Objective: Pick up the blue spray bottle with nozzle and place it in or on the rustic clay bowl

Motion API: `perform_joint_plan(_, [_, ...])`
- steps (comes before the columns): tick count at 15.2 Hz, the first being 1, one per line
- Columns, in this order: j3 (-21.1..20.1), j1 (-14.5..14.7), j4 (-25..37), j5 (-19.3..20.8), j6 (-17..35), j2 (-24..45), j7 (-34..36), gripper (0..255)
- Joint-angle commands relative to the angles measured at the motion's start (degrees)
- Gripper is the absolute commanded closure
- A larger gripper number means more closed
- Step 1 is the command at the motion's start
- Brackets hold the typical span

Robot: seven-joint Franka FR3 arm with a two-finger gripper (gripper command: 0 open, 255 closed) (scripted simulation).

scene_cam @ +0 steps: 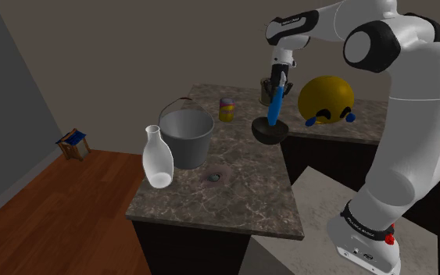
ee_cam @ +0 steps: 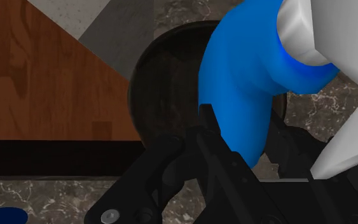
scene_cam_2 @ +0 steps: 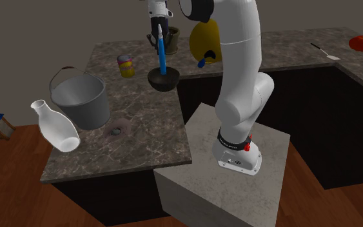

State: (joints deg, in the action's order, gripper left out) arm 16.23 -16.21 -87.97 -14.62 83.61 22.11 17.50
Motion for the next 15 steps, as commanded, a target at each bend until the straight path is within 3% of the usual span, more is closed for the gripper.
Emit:
perform_joint_plan(1, [0.0,0.0,-1.4,-0.1,1.8,0.4,-0.4,255])
perform_joint_plan(9, [0.0,0.0,-1.4,-0.1,1.8,0.4,-0.4,255])
perform_joint_plan(10, [0.0,0.0,-1.4,-0.1,1.8,0.4,-0.4,0])
perform_joint_plan(15, [0.0,0.0,-1.4,-0.1,1.8,0.4,-0.4,0])
